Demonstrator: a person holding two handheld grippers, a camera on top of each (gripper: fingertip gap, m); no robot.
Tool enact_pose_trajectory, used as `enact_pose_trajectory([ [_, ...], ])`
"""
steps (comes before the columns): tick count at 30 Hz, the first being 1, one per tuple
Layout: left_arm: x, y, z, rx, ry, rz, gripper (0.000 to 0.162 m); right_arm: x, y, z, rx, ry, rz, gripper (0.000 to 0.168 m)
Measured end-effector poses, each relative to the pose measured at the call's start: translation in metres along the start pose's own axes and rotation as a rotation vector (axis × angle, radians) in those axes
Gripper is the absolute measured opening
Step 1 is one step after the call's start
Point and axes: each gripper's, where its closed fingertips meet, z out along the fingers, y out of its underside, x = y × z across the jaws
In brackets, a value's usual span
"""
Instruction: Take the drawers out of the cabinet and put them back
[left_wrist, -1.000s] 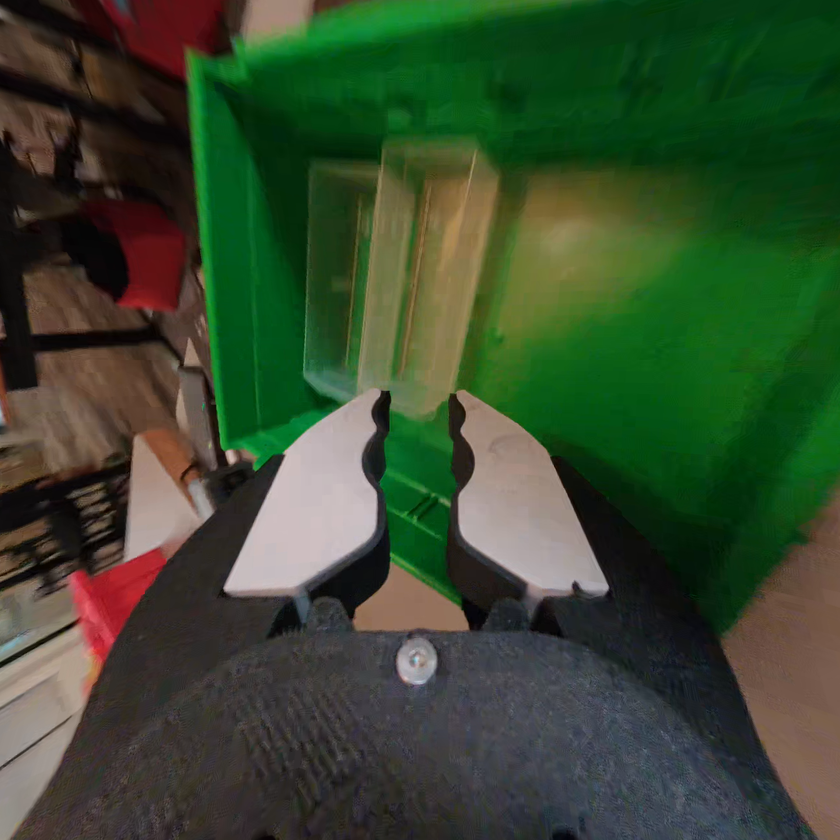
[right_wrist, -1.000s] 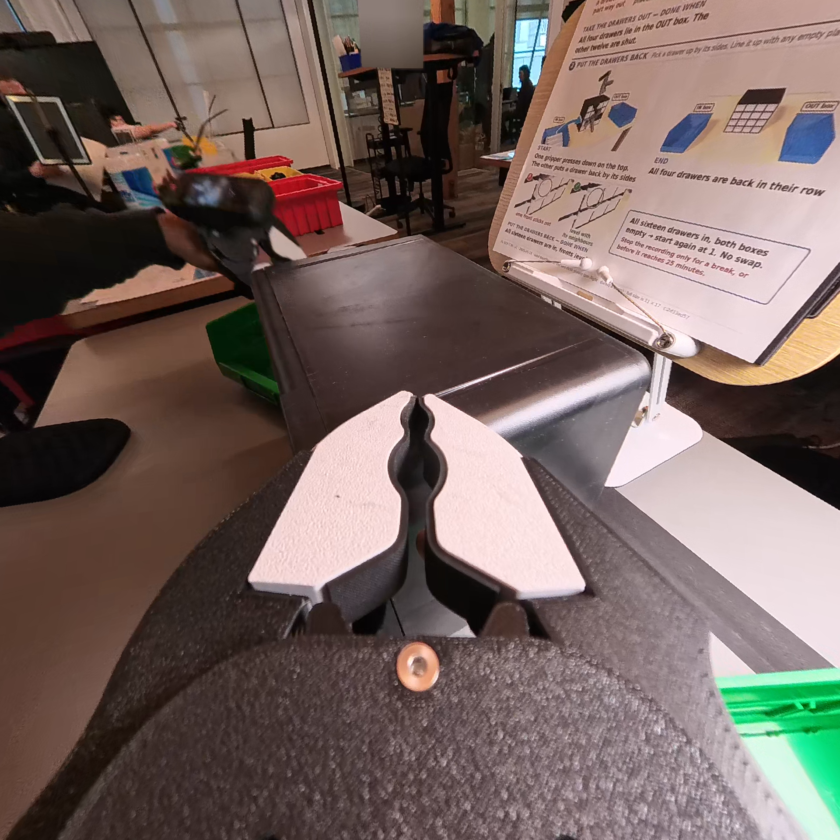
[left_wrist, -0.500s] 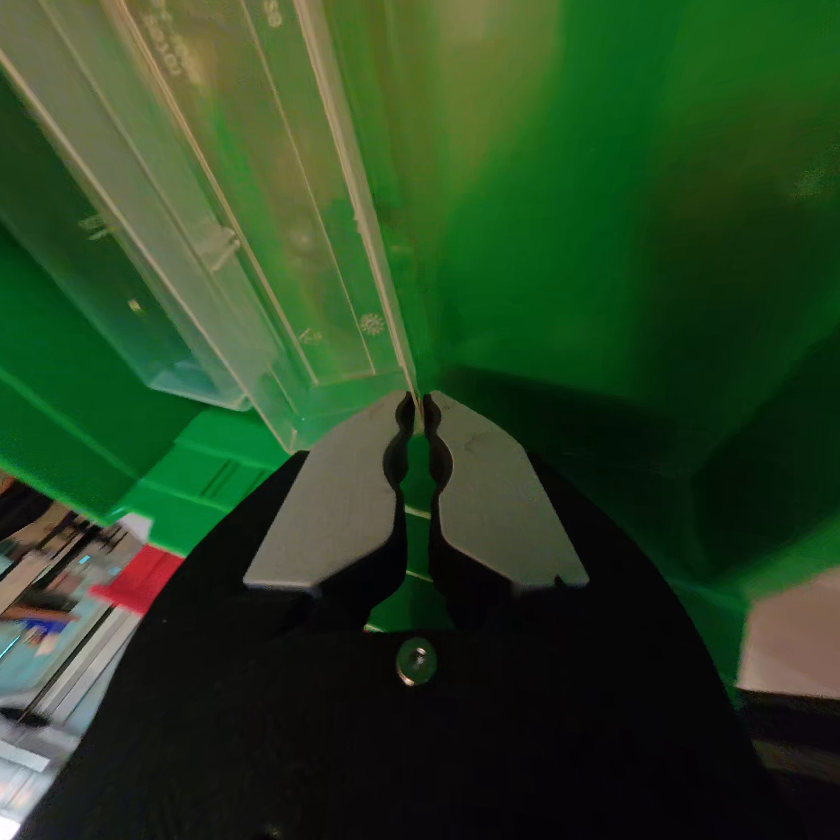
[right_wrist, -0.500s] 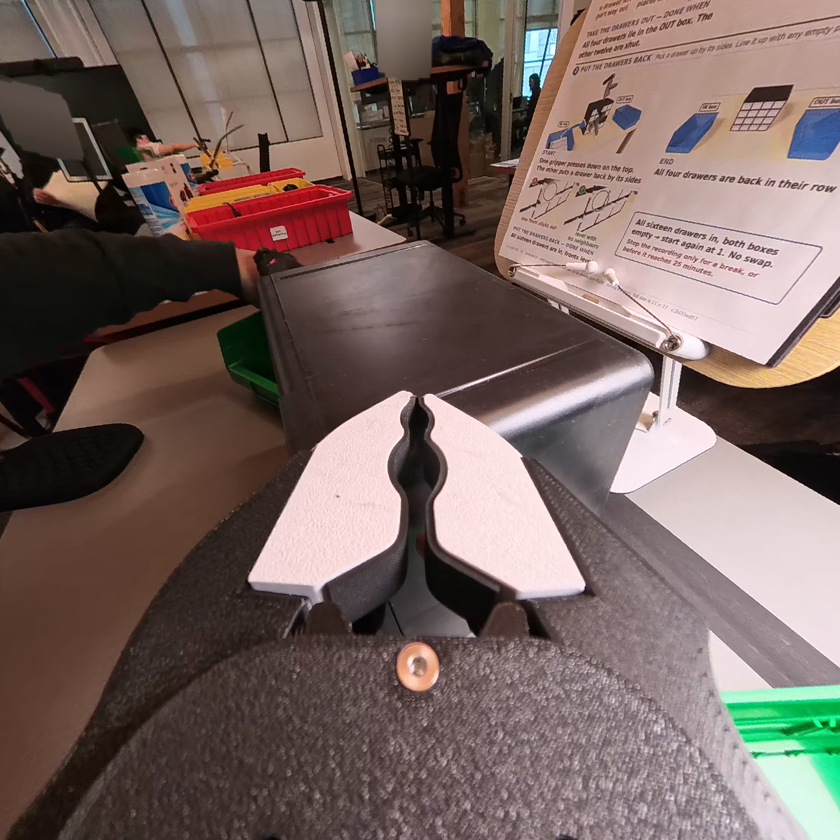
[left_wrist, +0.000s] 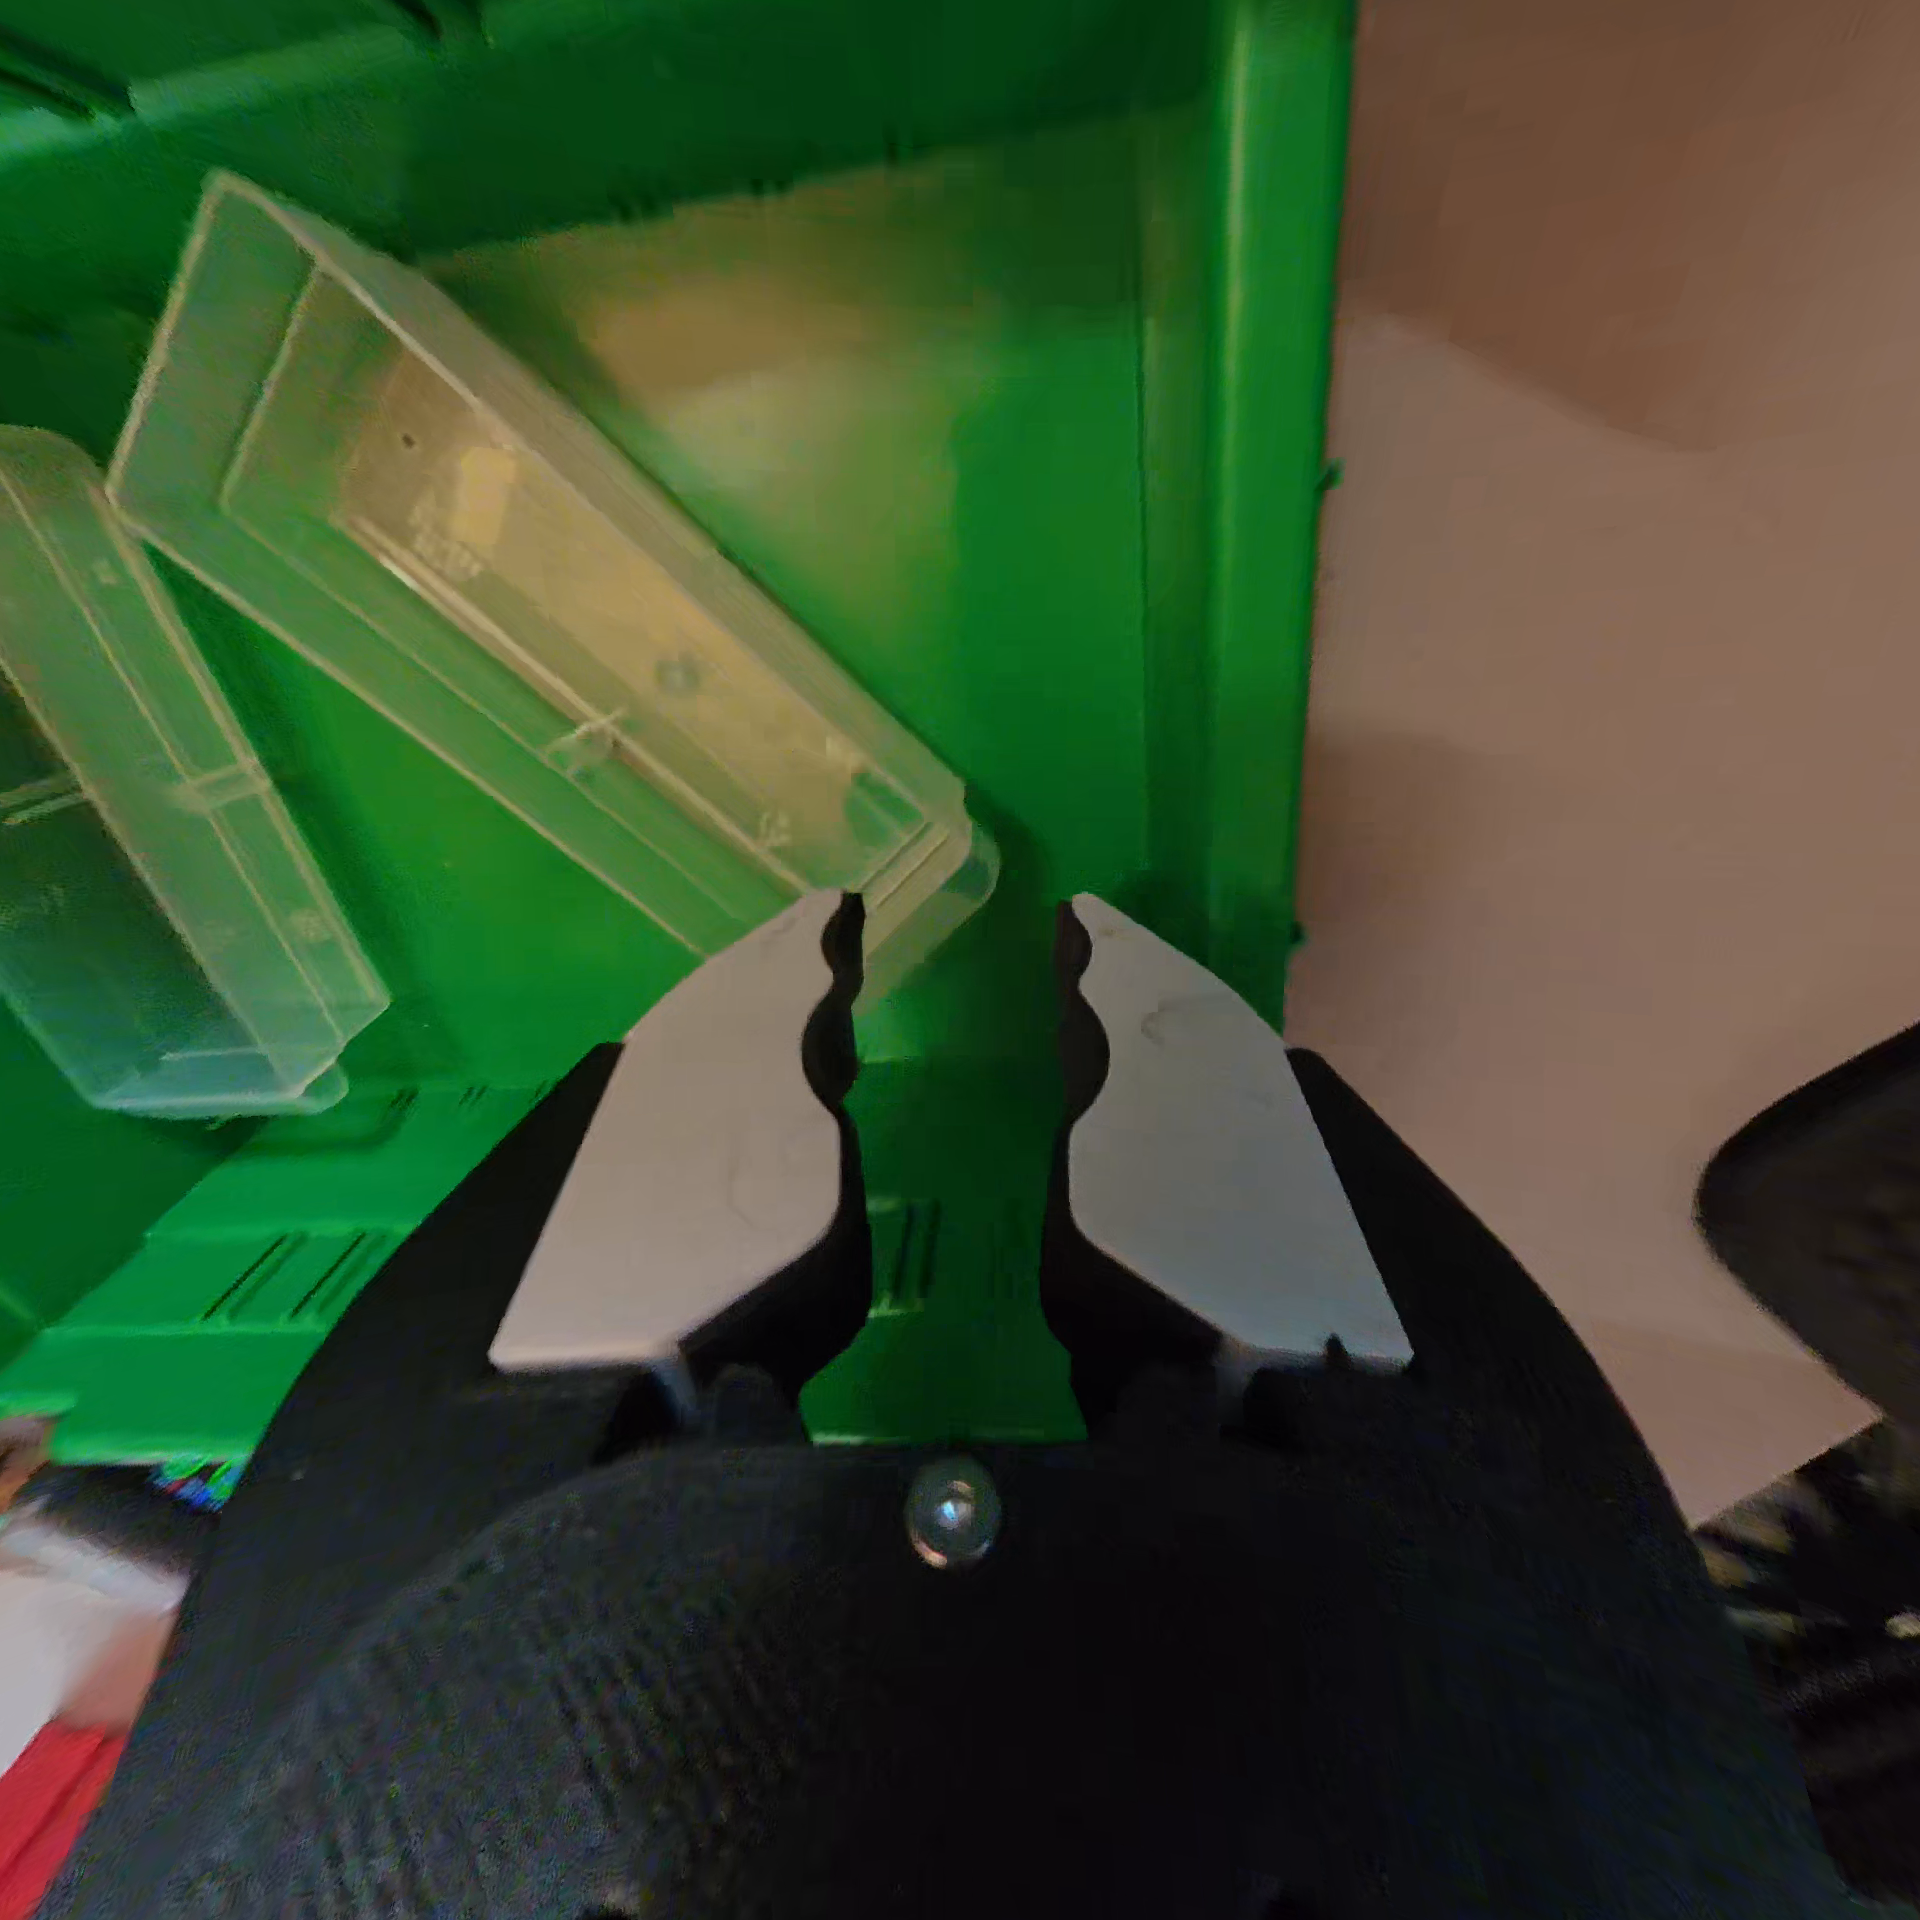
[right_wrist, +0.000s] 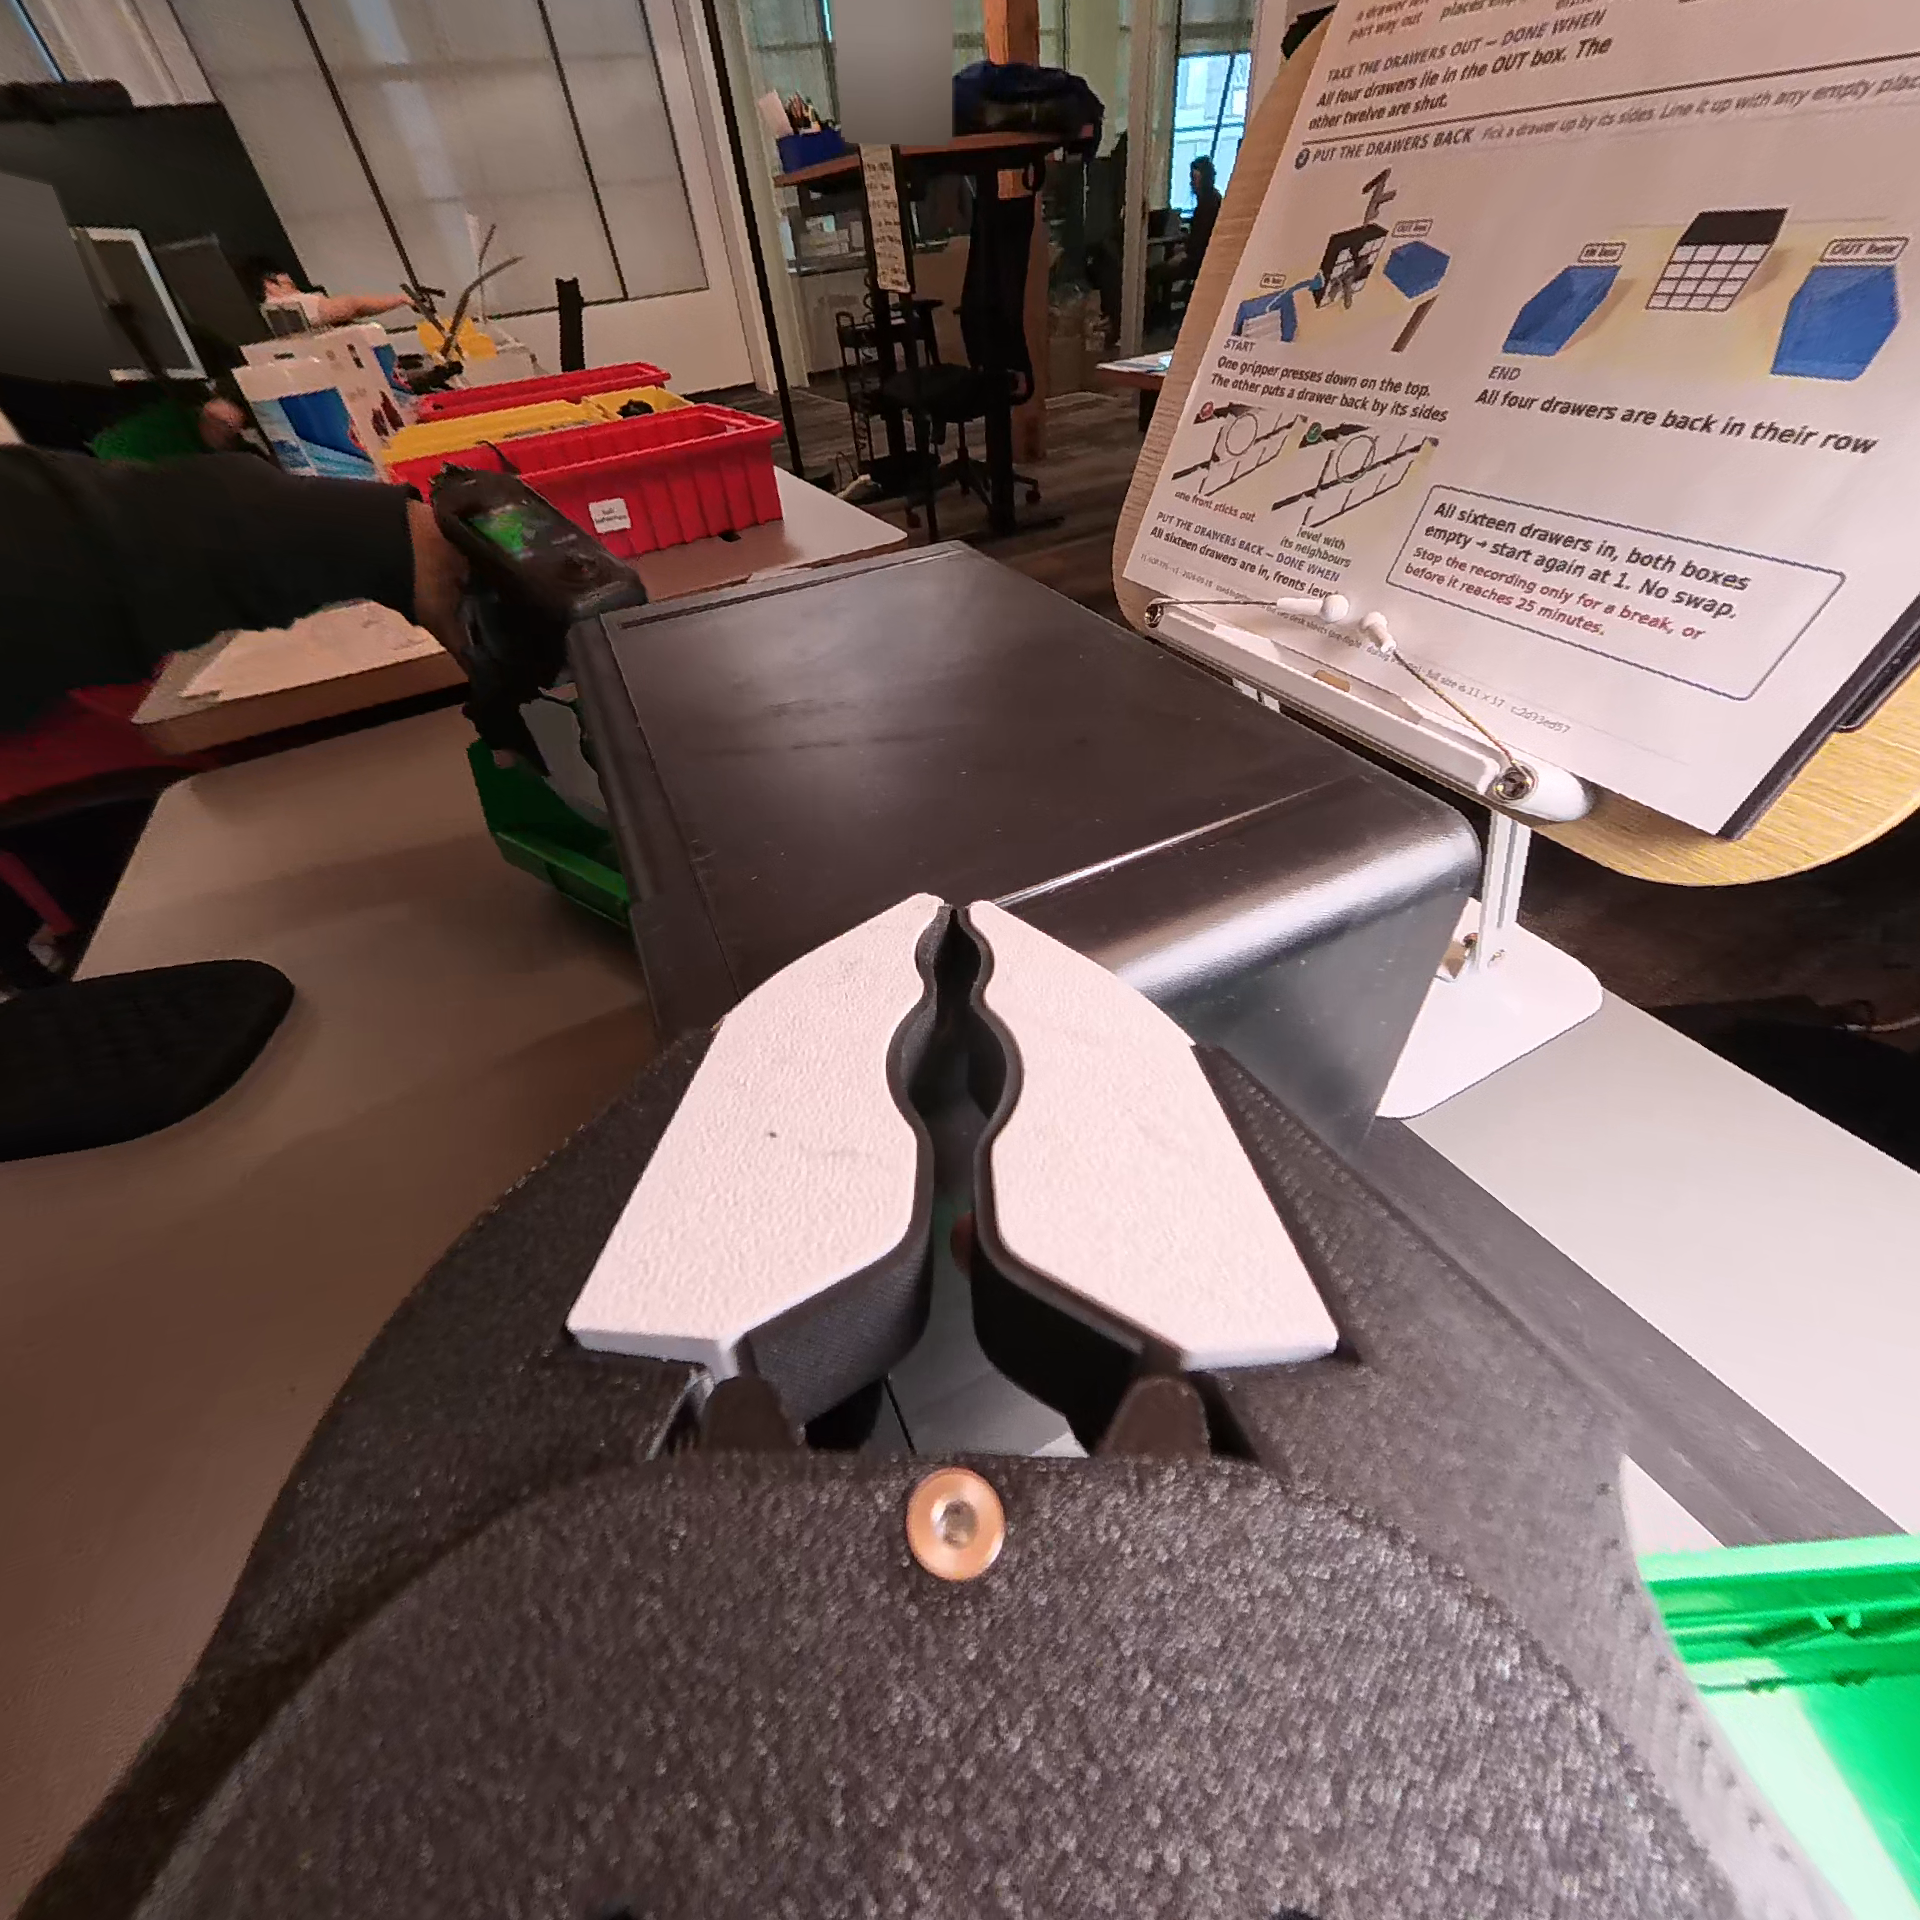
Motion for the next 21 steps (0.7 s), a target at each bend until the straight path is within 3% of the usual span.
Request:
enact_pose_trajectory([
  [1,-0.003,0.008,0.003,-0.043,-0.03,0.025,0.037,0.0,0.0,0.0,0.0,-0.001,0.0,0.0],
  [6,-0.013,0.027,0.025,-0.168,-0.159,0.146,0.033,0.0,0.0,0.0,-0.001,0.0,-0.003,0.0],
  [11,-0.012,0.017,0.029,-0.149,-0.229,0.196,0.02,0.0,0.0,0.0,0.0,-0.001,-0.002,0.0],
  [15,0.002,-0.001,0.006,-0.048,-0.193,0.144,0.018,0.0,0.0,0.0,-0.001,0.0,-0.004,0.0],
  [21,0.034,-0.03,-0.058,0.134,-0.152,0.075,0.018,0.0,0.0,0.0,-0.005,0.005,-0.01,0.0],
])
